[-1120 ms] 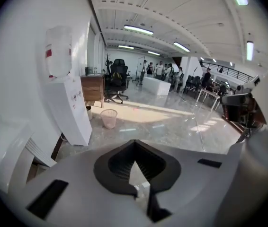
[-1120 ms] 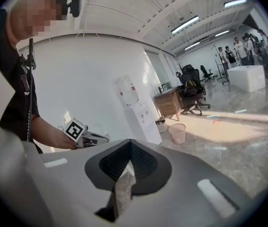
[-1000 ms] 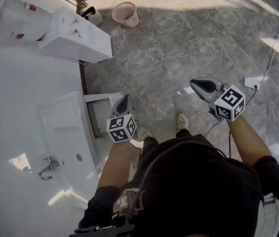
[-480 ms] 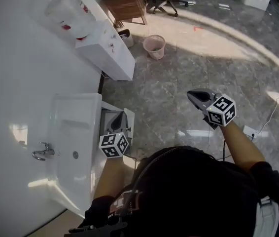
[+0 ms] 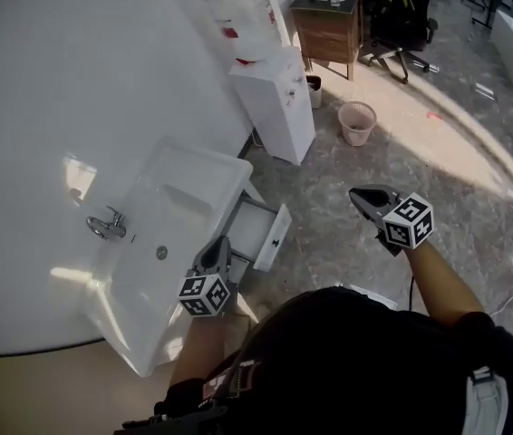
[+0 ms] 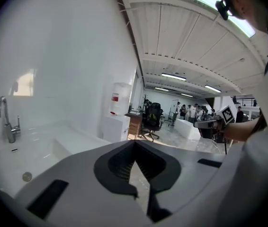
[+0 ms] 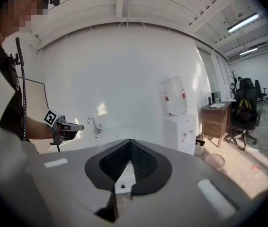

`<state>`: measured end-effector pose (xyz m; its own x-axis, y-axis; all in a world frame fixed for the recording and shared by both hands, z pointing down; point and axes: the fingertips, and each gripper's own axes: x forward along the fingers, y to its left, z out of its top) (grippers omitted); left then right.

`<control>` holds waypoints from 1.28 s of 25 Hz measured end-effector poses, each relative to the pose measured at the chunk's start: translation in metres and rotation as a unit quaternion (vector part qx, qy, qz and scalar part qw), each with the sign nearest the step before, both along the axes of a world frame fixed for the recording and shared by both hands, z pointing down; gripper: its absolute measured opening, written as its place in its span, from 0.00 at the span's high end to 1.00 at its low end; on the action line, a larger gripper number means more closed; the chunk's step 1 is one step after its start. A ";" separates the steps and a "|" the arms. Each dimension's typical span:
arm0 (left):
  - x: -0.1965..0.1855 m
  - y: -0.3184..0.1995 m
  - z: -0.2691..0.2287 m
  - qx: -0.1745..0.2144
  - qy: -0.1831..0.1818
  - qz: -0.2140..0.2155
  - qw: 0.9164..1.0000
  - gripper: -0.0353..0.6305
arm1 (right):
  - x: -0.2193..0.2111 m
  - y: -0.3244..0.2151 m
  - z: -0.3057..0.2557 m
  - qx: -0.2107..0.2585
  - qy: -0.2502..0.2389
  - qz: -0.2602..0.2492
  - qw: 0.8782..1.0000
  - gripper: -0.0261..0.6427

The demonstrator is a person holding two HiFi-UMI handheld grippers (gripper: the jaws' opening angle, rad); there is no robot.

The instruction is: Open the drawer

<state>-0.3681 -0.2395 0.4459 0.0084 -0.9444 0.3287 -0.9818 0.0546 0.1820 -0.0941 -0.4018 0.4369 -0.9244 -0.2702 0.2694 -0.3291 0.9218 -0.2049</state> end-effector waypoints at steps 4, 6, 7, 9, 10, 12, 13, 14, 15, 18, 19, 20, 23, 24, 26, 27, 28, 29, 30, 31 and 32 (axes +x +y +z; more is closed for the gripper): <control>-0.056 0.044 -0.011 0.021 0.009 -0.042 0.999 0.95 | -0.069 0.022 -0.011 0.007 0.005 -0.044 0.999 0.96; -0.087 0.070 -0.018 0.031 0.011 -0.058 0.998 0.95 | -0.107 0.039 -0.020 0.011 0.005 -0.064 0.998 0.96; -0.105 0.083 -0.022 0.035 0.012 -0.064 0.997 0.95 | -0.128 0.048 -0.024 0.014 0.004 -0.074 0.997 0.96; -0.142 0.111 -0.031 0.045 0.021 -0.075 0.996 0.95 | -0.170 0.068 -0.031 0.018 0.001 -0.091 0.996 0.96; -0.162 0.126 -0.037 0.050 0.024 -0.078 0.995 0.95 | -0.192 0.079 -0.034 0.020 -0.001 -0.098 0.995 0.96; -0.200 0.155 -0.049 0.057 0.021 -0.079 0.995 0.95 | -0.236 0.101 -0.039 0.021 -0.007 -0.108 0.994 0.96; -0.219 0.170 -0.054 0.060 0.017 -0.078 0.995 0.95 | -0.258 0.114 -0.042 0.017 -0.013 -0.113 0.993 0.96; -0.237 0.185 -0.059 0.062 0.015 -0.078 0.995 0.95 | -0.280 0.127 -0.044 0.012 -0.019 -0.119 0.993 0.96; -0.254 0.200 -0.064 0.065 0.013 -0.079 0.995 0.95 | -0.301 0.140 -0.046 0.009 -0.023 -0.126 0.992 0.96; -0.302 0.245 -0.076 0.078 0.005 -0.092 0.993 0.95 | -0.358 0.173 -0.049 0.018 -0.018 -0.149 0.989 0.96; -0.317 0.260 -0.078 0.079 0.003 -0.099 0.992 0.95 | -0.376 0.183 -0.050 0.018 -0.017 -0.155 0.988 0.96; -0.329 0.276 -0.080 0.079 0.001 -0.106 0.991 0.95 | -0.394 0.192 -0.051 0.019 -0.016 -0.161 0.987 0.96; -0.364 0.323 -0.082 0.085 0.005 -0.128 0.988 0.95 | -0.443 0.218 -0.057 0.027 -0.014 -0.181 0.983 0.96; -0.375 0.337 -0.082 0.088 0.006 -0.135 0.987 0.95 | -0.460 0.226 -0.060 0.029 -0.015 -0.187 0.982 0.96; -0.396 0.363 -0.082 0.095 0.009 -0.151 0.984 0.95 | -0.493 0.239 -0.064 0.030 -0.018 -0.200 0.979 0.96; -0.405 0.375 -0.083 0.097 0.010 -0.160 0.982 0.95 | -0.508 0.246 -0.065 0.030 -0.019 -0.209 0.977 0.96; -0.412 0.386 -0.083 0.099 0.011 -0.170 0.980 0.95 | -0.523 0.253 -0.066 0.029 -0.020 -0.218 0.975 0.96; -0.418 0.397 -0.083 0.100 0.011 -0.179 0.979 0.95 | -0.537 0.260 -0.066 0.029 -0.020 -0.229 0.973 0.96; -0.423 0.406 -0.083 0.101 0.012 -0.189 0.977 0.95 | -0.550 0.267 -0.066 0.029 -0.018 -0.241 0.970 0.96; -0.427 0.415 -0.082 0.102 0.013 -0.198 0.975 0.95 | -0.562 0.273 -0.066 0.029 -0.017 -0.253 0.967 0.96; -0.430 0.422 -0.082 0.103 0.013 -0.209 0.973 0.95 | -0.573 0.278 -0.066 0.029 -0.015 -0.265 0.964 0.96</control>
